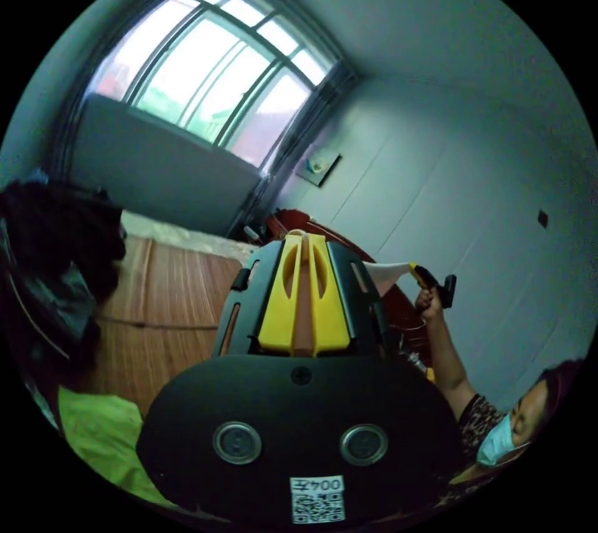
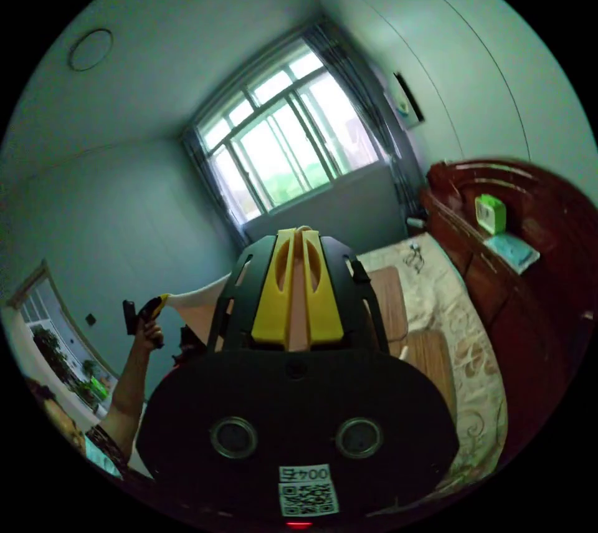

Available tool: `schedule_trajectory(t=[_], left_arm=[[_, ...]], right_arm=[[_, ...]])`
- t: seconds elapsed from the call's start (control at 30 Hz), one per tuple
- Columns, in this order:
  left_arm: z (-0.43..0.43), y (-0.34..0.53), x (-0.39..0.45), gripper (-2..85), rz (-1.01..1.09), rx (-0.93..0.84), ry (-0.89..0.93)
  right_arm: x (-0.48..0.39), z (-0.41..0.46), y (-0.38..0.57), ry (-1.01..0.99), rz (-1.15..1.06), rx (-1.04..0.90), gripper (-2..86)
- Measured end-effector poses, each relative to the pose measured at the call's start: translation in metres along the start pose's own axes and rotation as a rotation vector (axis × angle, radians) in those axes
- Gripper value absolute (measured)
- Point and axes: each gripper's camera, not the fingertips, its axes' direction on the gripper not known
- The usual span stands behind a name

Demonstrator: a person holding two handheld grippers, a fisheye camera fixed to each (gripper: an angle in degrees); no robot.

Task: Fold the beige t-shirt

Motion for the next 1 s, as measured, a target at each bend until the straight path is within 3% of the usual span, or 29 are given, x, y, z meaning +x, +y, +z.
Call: schedule_trajectory(t=[0.13, 0.27, 0.5, 0.7, 0.83, 1.0], left_arm=[[-0.031, 0.045, -0.007, 1.7, 0.050, 0.011, 0.047], [-0.028, 0.179, -0.065, 1.7, -0.044, -0.075, 0.059], [-0.022, 0.492, -0.176, 1.5, -0.202, -0.364, -0.007], [-0.058, 0.748, -0.240, 1.5, -0.417, -0.508, -0.015], [-0.102, 0.877, -0.245, 1.3, -0.530, -0.595, -0.050], [-0.164, 0.947, -0.211, 1.3, -0.535, -0.650, -0.073]], right_arm=[[0.020, 0.002, 0.012, -0.066, -0.032, -0.077, 2.4], [0.064, 0.033, 0.074, -0.024, -0.023, -0.304, 2.5], [0.151, 0.071, 0.214, -0.014, 0.091, -0.565, 2.7], [0.210, 0.094, 0.330, 0.059, 0.198, -0.791, 2.9], [0.226, 0.095, 0.393, 0.117, 0.228, -0.916, 3.0], [0.232, 0.077, 0.435, 0.157, 0.260, -0.954, 3.0]])
